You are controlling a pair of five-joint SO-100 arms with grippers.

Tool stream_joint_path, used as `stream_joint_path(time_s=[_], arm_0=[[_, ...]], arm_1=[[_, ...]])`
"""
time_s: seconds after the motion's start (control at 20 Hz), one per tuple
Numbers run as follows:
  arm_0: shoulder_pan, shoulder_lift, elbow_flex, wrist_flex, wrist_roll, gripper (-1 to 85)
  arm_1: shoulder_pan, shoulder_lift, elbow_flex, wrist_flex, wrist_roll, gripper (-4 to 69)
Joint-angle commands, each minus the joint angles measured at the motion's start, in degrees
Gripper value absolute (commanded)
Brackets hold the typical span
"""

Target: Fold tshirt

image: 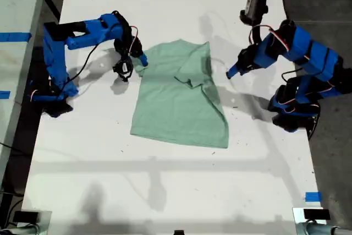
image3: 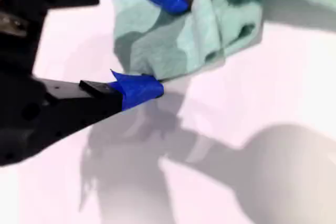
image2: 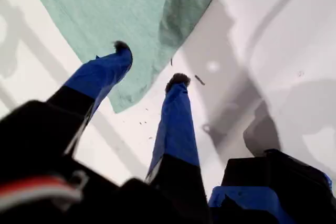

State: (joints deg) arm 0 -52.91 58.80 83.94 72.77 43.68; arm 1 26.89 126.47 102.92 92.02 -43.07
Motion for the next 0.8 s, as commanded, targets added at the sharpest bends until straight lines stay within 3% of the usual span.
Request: stream_joint_path(time_s=[0.0,0.3,0.45,0.75], arm_0=[[0.8,-3.3,-6.8,3.6,1.2,0.1],[-0.6,13.3,-2.5,5.5,-0.8,0.1],[-2.2,22.1,2.1,3.4,-1.5,0.1],[10.3,15.2,-17.1,2.6,-4.1,0.1]], arm_1=[[-0.6,5.4,2.5,-2.6,0.9,17.2],[-0.2,11.1,8.3,-3.3,1.8,13.8],[0.0,12.2,9.9,-3.3,2.1,13.0],[0.1,12.2,11.0,-3.3,2.6,13.0]])
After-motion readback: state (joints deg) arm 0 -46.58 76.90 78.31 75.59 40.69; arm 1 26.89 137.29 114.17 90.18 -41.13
